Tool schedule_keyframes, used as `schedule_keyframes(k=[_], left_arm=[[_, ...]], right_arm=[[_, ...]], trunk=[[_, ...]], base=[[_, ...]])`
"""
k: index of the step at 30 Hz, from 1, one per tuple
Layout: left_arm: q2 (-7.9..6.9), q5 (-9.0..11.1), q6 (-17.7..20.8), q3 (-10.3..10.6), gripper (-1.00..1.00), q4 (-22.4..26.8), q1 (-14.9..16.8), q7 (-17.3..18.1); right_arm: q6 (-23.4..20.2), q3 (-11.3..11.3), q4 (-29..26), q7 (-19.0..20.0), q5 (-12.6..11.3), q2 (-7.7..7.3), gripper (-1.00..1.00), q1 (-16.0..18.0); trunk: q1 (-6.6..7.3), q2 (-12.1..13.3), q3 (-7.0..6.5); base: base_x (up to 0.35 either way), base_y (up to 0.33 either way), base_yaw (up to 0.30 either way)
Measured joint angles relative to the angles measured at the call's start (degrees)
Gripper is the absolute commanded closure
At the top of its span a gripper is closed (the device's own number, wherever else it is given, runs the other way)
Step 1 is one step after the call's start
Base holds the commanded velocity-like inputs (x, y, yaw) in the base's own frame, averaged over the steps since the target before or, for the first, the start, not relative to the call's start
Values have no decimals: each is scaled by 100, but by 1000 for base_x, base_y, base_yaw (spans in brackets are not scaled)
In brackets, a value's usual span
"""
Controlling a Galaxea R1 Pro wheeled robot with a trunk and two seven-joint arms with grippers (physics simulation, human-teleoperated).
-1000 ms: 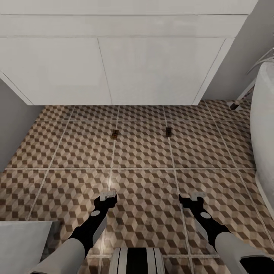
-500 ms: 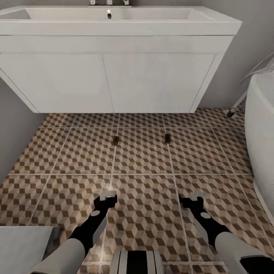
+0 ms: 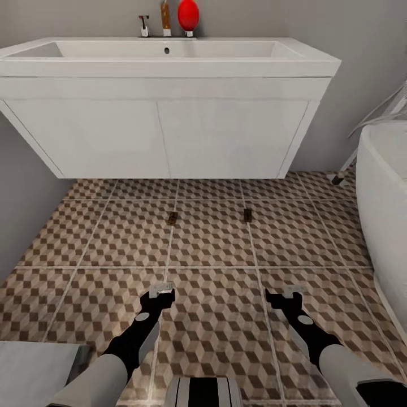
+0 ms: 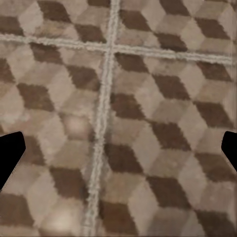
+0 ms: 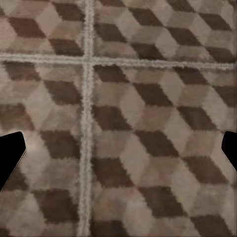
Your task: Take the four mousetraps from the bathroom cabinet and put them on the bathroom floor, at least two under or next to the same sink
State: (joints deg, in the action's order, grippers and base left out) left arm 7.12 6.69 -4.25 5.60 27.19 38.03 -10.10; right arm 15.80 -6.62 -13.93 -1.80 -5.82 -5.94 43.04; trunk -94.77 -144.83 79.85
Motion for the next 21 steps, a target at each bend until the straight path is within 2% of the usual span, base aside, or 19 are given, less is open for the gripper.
schedule_keyframes(k=[21], left_arm=[[34, 8, -38, -3, -100, 1, 0, 9]], right_arm=[[0, 0, 0, 30, 0, 0, -100, 0]], trunk=[[54, 28, -466]], base=[[0, 0, 0]])
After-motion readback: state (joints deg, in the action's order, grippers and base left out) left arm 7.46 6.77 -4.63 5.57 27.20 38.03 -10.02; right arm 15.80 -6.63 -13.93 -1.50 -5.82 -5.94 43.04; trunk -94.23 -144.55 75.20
